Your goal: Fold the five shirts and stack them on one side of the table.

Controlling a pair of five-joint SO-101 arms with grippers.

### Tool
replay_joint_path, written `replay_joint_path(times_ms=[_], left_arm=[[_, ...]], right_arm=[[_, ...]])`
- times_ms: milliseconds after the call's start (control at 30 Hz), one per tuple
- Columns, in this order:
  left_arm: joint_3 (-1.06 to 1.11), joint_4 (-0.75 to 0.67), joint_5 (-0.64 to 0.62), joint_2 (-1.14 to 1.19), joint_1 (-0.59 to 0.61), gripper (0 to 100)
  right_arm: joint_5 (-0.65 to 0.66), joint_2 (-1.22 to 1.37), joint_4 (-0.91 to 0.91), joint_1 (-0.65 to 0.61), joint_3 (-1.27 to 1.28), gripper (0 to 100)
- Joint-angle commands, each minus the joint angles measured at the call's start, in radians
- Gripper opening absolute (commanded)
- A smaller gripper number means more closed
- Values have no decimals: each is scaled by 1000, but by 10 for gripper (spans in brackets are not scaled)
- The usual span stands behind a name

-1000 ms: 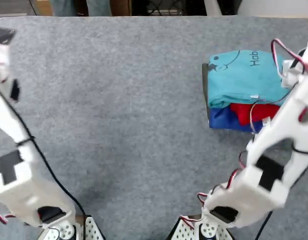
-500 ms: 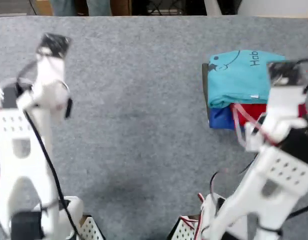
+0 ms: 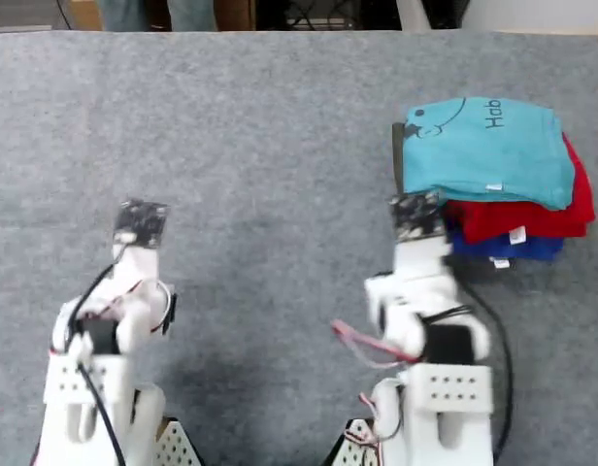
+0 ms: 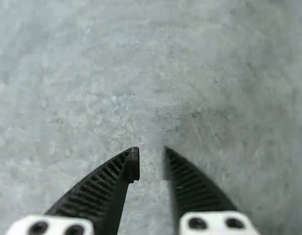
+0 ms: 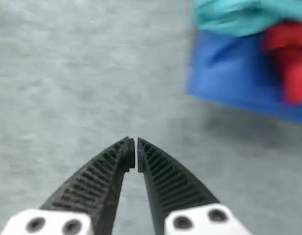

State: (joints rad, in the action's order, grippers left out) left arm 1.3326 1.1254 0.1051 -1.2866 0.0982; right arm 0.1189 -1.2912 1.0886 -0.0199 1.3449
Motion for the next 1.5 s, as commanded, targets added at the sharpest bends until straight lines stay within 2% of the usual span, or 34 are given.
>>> replay_joint_path(times_ms=[0, 100, 267, 333, 467, 667, 1467], left_arm=[[58, 11, -199, -189, 79, 177], [120, 17, -163, -313, 125, 151], [295, 23, 40, -499, 127, 25], [364, 23, 68, -545, 125, 37], [363, 52, 71, -523, 127, 30], [364, 141, 72, -526, 130, 31], [364, 146, 74, -528, 127, 30]], right_arm=[[-80, -61, -32, -132, 90, 15], [-83, -113, -35, -144, 153, 15], [-83, -248, -31, -141, 259, 15], [-80, -317, -31, -144, 312, 15], [-86, -456, 11, -143, 348, 15], [-80, -605, 226, -146, 340, 15], [-80, -591, 215, -146, 340, 15]])
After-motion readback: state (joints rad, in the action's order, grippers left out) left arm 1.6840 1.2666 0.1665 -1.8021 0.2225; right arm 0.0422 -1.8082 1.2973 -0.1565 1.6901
